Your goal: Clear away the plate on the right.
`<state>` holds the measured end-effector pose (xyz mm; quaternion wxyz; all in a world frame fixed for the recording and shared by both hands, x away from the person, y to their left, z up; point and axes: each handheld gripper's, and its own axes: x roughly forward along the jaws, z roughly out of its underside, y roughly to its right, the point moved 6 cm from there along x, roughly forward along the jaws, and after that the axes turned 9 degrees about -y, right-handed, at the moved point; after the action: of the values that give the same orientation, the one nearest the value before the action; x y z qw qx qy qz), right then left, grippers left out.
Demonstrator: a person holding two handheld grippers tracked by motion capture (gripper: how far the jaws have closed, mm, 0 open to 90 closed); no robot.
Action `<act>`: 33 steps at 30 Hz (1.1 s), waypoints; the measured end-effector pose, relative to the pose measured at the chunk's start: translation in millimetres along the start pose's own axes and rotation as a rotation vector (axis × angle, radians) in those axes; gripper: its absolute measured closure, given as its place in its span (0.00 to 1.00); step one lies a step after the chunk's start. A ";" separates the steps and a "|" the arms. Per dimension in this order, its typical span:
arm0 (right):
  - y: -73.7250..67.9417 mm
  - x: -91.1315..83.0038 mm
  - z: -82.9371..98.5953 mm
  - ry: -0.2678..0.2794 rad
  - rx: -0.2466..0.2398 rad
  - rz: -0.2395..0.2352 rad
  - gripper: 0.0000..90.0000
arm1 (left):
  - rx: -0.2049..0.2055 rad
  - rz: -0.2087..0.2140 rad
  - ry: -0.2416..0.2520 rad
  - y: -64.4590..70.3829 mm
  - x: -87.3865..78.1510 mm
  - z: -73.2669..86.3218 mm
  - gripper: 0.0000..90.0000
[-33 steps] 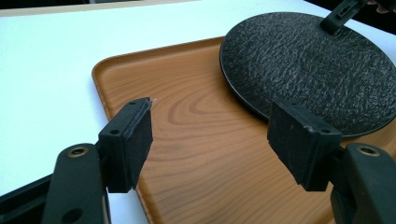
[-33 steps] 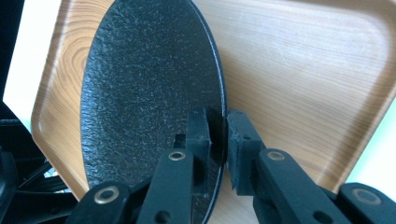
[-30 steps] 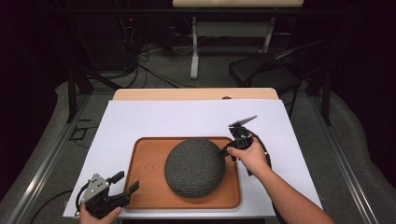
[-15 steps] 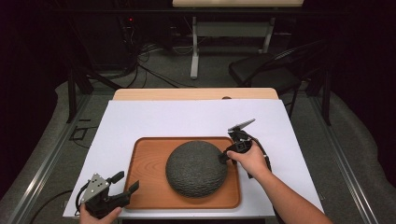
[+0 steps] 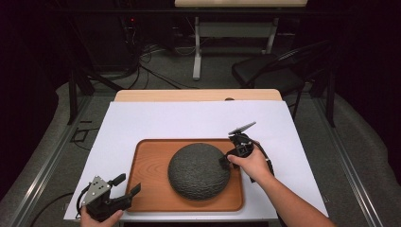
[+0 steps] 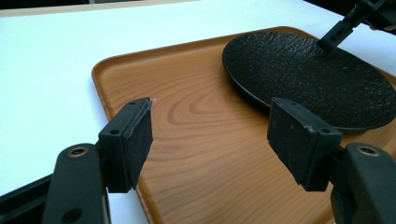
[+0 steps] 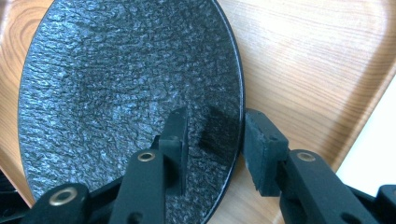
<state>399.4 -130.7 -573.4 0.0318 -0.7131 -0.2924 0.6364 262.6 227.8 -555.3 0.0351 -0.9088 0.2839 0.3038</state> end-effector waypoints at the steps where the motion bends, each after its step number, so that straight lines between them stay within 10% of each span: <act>1: 0.4 -0.6 -0.3 0.009 -0.014 -0.002 0.67 | 0.000 0.000 0.000 0.0 -0.1 0.0 0.35; 16: 1.5 -29.3 10.5 0.154 -0.086 0.002 0.57 | -0.004 0.000 0.003 -0.1 0.1 0.0 0.35; 24: 4.6 -46.9 37.1 0.260 -0.120 -0.055 0.55 | -0.010 -0.005 0.002 -0.2 0.2 0.2 0.35; 33: 16.2 -56.5 73.8 0.401 -0.170 -0.011 0.55 | -0.008 -0.008 -0.003 -0.5 0.4 0.5 0.35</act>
<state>336.1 -194.1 -543.8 0.0322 -0.8239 -0.3368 0.4548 262.9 228.2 -556.0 0.0333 -0.9097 0.2789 0.3059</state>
